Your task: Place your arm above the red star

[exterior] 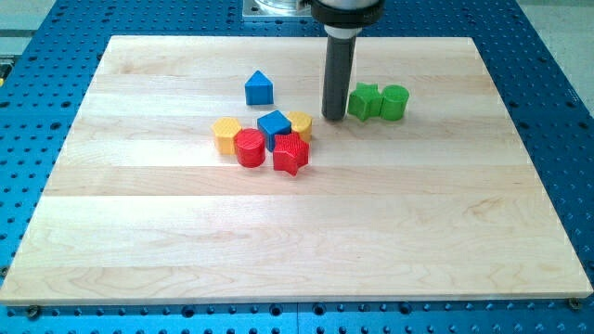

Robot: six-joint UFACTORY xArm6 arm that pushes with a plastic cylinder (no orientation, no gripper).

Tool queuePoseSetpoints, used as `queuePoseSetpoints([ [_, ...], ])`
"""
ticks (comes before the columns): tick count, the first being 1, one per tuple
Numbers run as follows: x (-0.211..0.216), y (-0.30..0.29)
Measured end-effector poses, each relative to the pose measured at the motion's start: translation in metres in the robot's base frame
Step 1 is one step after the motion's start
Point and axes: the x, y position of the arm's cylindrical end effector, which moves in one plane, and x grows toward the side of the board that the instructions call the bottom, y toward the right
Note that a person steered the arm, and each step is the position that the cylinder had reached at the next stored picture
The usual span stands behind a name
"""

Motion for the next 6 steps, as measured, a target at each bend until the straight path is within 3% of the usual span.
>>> queuePoseSetpoints([
  [1, -0.011, -0.003],
  [2, 0.009, 0.022],
  [3, 0.047, 0.01],
  [6, 0.061, -0.07],
])
